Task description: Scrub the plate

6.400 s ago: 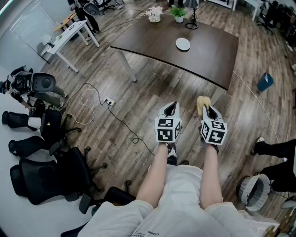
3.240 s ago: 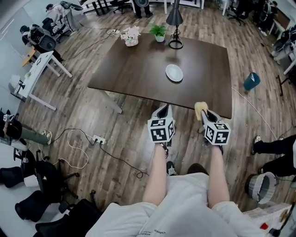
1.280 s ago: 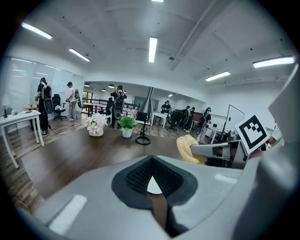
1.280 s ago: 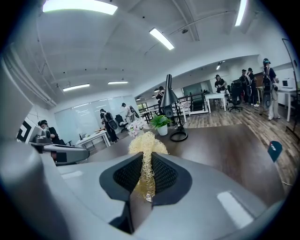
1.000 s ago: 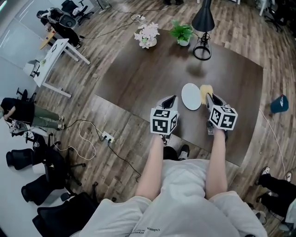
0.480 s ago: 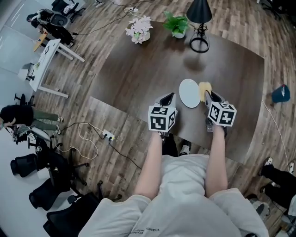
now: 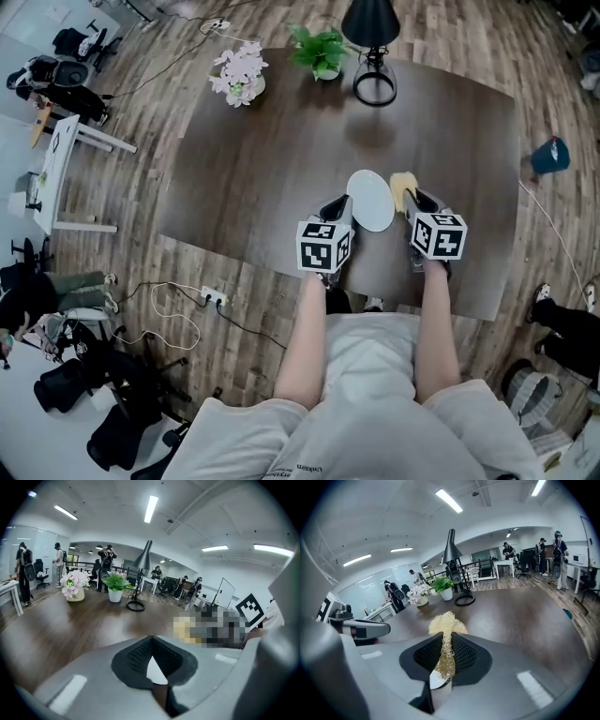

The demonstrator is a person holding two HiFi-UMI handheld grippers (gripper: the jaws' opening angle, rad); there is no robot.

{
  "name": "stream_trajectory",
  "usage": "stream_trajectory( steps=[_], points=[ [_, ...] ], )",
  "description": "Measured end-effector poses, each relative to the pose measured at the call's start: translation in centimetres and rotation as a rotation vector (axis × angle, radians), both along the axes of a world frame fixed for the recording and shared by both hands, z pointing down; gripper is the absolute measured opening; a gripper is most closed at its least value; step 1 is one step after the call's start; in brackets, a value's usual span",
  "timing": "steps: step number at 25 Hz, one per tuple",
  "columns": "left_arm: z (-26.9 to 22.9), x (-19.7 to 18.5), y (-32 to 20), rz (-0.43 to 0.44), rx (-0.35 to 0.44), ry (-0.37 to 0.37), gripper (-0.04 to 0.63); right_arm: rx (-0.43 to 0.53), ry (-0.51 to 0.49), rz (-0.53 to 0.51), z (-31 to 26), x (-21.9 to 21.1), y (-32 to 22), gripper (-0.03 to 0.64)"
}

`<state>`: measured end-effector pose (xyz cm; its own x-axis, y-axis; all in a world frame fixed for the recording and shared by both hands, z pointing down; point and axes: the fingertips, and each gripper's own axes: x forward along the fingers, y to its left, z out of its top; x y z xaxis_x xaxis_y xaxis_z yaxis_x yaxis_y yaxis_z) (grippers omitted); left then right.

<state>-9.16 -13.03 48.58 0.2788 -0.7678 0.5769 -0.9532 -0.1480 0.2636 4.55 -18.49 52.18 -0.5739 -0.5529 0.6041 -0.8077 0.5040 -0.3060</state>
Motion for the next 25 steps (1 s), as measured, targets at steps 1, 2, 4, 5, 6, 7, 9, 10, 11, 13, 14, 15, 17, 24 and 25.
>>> stream_trajectory(
  steps=[1, 2, 4, 5, 6, 7, 9, 10, 11, 13, 14, 15, 17, 24, 25],
  points=[
    [0.5, 0.0, -0.4, 0.016, -0.007, 0.011, 0.002, -0.006, 0.012, 0.005, 0.4, -0.1, -0.1, 0.075],
    [1.0, 0.0, -0.7, 0.029, -0.013, 0.023, 0.002, -0.012, 0.025, 0.010, 0.8, -0.2, -0.2, 0.075],
    [2.0, -0.1, -1.3, 0.054, -0.029, 0.041, 0.002, -0.028, 0.046, 0.028, 1.7, -0.4, -0.5, 0.075],
    [2.5, -0.2, -1.6, 0.069, -0.039, 0.045, 0.002, -0.036, 0.055, 0.039, 2.1, -0.6, -0.6, 0.075],
    [2.9, -0.2, -1.8, 0.084, -0.050, 0.047, 0.002, -0.043, 0.064, 0.048, 2.4, -0.8, -0.7, 0.075],
    [3.4, -0.3, -2.2, 0.101, -0.059, 0.047, 0.002, -0.048, 0.075, 0.056, 2.7, -1.1, -0.9, 0.075],
    [4.2, -0.6, -3.0, 0.134, -0.075, 0.046, 0.002, -0.051, 0.100, 0.065, 3.3, -2.0, -1.4, 0.075],
    [4.6, -0.8, -3.4, 0.148, -0.083, 0.049, 0.002, -0.051, 0.113, 0.070, 3.5, -2.4, -1.7, 0.075],
    [5.0, -0.9, -3.7, 0.161, -0.092, 0.057, 0.002, -0.050, 0.127, 0.075, 3.8, -2.8, -1.9, 0.075],
    [6.0, -1.1, -4.2, 0.188, -0.118, 0.084, 0.002, -0.052, 0.157, 0.086, 4.4, -3.7, -2.2, 0.075],
    [6.6, -1.2, -4.4, 0.202, -0.133, 0.095, 0.002, -0.054, 0.170, 0.091, 4.8, -4.1, -2.3, 0.075],
    [7.3, -1.2, -4.6, 0.218, -0.148, 0.101, 0.002, -0.058, 0.183, 0.095, 5.3, -4.5, -2.4, 0.075],
    [8.6, -1.4, -5.0, 0.251, -0.174, 0.108, 0.002, -0.069, 0.206, 0.099, 6.3, -5.3, -2.7, 0.075],
    [11.1, -0.8, -6.1, 0.357, -0.221, 0.137, 0.002, -0.063, 0.268, 0.104, 7.5, -7.7, -3.9, 0.075],
    [11.4, -0.6, -6.1, 0.369, -0.225, 0.144, 0.002, -0.060, 0.287, 0.092, 7.7, -8.1, -3.9, 0.075]
  ],
)
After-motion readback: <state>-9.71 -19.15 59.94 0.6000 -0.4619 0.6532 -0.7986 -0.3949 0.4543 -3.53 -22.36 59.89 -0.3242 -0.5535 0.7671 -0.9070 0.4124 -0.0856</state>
